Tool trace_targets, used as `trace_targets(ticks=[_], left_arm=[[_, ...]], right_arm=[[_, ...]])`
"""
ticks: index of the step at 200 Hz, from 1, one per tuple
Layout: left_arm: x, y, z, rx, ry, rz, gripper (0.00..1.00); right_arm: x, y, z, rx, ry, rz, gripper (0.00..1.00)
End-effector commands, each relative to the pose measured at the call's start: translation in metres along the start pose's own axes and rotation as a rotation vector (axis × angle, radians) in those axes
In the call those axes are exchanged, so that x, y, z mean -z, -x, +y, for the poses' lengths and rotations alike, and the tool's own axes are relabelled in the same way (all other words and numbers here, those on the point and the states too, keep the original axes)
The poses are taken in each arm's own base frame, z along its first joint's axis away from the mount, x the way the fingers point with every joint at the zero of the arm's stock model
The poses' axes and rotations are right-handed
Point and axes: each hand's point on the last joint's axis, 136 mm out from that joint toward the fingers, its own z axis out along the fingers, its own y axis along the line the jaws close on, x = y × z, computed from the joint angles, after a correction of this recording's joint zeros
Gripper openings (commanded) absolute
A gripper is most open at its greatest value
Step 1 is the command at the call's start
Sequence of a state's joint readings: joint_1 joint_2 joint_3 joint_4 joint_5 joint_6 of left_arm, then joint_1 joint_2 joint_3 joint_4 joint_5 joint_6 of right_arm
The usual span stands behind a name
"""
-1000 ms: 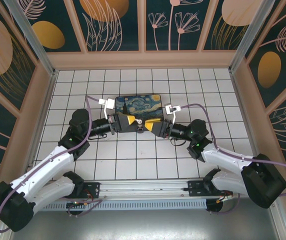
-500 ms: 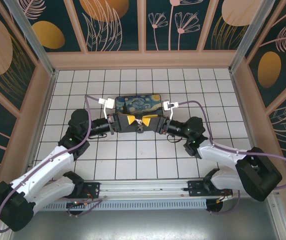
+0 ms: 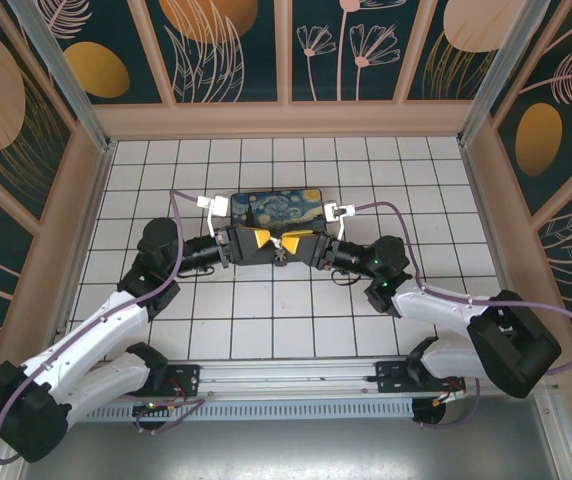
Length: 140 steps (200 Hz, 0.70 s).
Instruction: Unlock the padlock with the key
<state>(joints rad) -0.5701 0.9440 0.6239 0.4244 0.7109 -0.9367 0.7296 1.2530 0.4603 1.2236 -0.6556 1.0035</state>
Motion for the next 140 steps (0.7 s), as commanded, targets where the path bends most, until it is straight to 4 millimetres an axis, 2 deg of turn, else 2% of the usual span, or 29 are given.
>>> trace_targets(ticks=[1,21,140], left_arm=[[0.0012,0.0098,-0.0049,-0.011,-0.019,-0.055,0.0],[0.0023,0.014,-0.0071,0.0,-0.028,-0.081,0.0],[0.0028,0.0086,-0.0033,0.004,-0.026,-0.07,0.0]], right_arm=[[-0.0009,0.0004,0.0178,0.03,0.063,-0.01,0.37],[-0.0026,-0.0009,0.0172,0.026,0.066,-0.012,0.35],[-0.0102,-0.0017,0.01,-0.003,0.059,-0.014,0.27]])
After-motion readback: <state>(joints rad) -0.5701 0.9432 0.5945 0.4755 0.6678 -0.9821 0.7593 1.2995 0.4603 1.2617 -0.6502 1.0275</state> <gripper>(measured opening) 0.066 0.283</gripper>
